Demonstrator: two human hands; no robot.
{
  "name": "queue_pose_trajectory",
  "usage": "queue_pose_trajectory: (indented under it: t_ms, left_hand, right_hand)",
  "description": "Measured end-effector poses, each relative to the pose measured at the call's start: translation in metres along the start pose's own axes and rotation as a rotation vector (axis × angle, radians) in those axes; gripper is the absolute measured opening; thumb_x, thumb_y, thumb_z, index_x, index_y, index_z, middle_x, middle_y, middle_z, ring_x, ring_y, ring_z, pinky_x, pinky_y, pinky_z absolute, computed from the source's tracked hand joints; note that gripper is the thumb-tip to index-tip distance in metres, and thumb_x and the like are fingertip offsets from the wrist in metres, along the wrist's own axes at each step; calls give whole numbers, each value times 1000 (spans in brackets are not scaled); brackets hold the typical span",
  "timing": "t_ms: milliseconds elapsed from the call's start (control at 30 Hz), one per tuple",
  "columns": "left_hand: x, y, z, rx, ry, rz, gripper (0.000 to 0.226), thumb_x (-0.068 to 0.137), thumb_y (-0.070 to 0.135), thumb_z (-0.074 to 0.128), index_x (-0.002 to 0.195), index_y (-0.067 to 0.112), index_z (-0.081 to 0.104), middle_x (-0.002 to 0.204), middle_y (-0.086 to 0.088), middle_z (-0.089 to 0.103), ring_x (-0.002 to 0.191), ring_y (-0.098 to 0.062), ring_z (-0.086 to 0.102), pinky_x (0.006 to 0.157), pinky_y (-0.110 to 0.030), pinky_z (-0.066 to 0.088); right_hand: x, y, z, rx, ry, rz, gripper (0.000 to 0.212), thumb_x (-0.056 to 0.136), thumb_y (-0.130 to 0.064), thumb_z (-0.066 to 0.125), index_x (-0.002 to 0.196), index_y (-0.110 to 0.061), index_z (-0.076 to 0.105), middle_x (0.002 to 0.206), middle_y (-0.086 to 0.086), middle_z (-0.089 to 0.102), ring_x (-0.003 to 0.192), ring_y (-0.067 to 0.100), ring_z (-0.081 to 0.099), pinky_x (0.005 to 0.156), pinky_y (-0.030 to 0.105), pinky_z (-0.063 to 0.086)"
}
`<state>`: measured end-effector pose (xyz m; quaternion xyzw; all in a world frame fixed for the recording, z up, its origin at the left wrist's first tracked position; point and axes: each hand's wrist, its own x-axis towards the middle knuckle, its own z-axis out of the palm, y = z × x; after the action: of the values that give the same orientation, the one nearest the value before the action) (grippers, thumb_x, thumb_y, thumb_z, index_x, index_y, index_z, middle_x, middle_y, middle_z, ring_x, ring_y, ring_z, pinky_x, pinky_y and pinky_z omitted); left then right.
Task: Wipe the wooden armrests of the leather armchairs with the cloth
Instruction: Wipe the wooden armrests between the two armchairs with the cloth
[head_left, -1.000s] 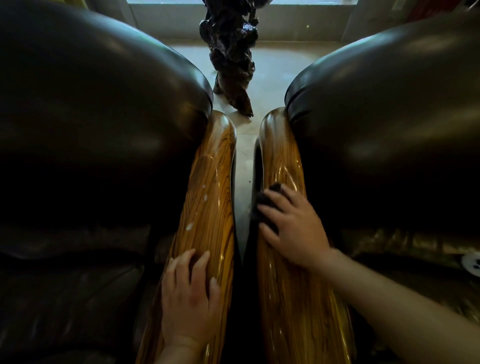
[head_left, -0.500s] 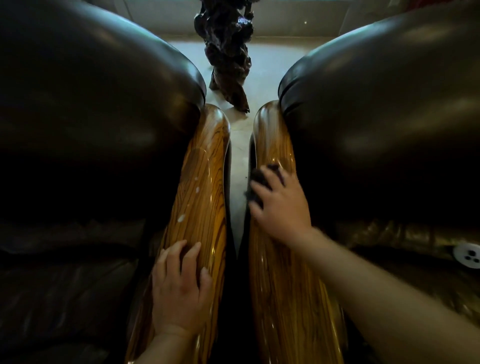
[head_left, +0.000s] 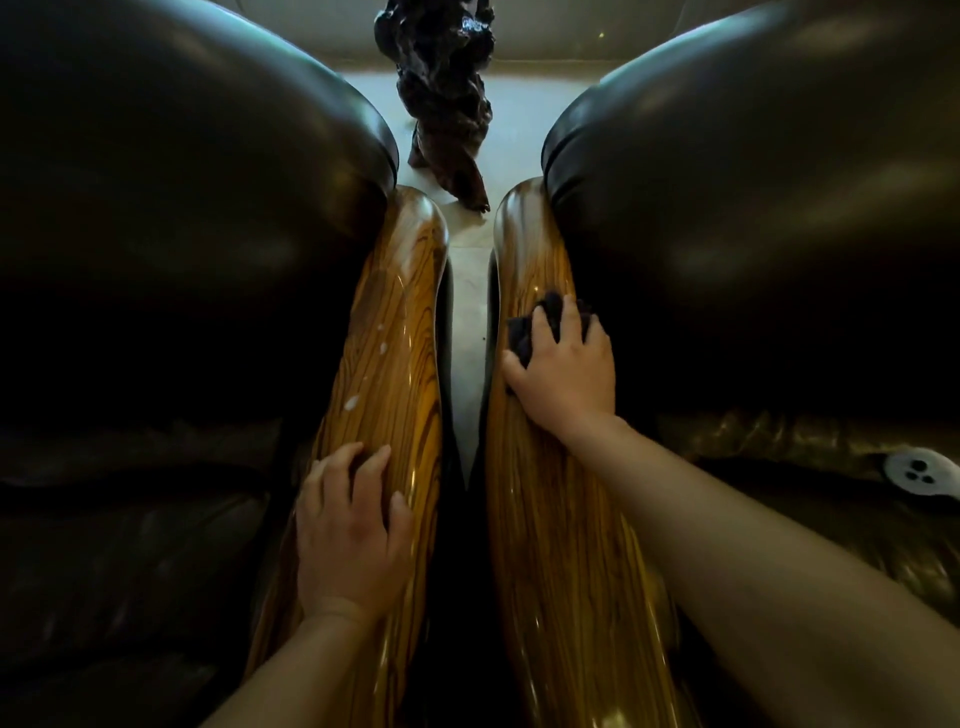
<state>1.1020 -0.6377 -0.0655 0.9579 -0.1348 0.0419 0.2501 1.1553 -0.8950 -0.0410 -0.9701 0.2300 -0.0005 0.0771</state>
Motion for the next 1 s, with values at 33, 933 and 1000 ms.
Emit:
queue_pose_trajectory:
  t_ms: [33, 933, 1000]
  left_hand:
    - [-1, 0, 0, 3, 2, 9, 48, 87, 39, 39, 127, 17, 53, 134, -9, 46, 128, -35, 39, 100, -58, 42]
    - [-4, -2, 0, 96, -53, 59, 49, 93, 38, 48, 137, 17, 42, 139, -12, 40, 130, -34, 35, 106, -54, 36]
    - [-5, -2, -2, 75, -90, 45, 52, 95, 41, 47, 141, 19, 38, 145, -10, 37, 135, -34, 31, 108, -54, 34]
  right_hand:
    - [-12, 1, 2, -3, 13, -31, 72, 93, -66, 29, 155, -30, 21, 165, 12, 13, 148, 43, 13, 120, 57, 15]
    - [-154, 29, 36, 17, 110, -76, 77, 91, -76, 26, 154, -32, 23, 166, 3, 14, 152, 35, 5, 121, 55, 10]
    - [-124, 13, 26, 67, 83, 42, 78, 90, -76, 24, 154, -31, 24, 166, 4, 13, 151, 39, 6, 121, 57, 9]
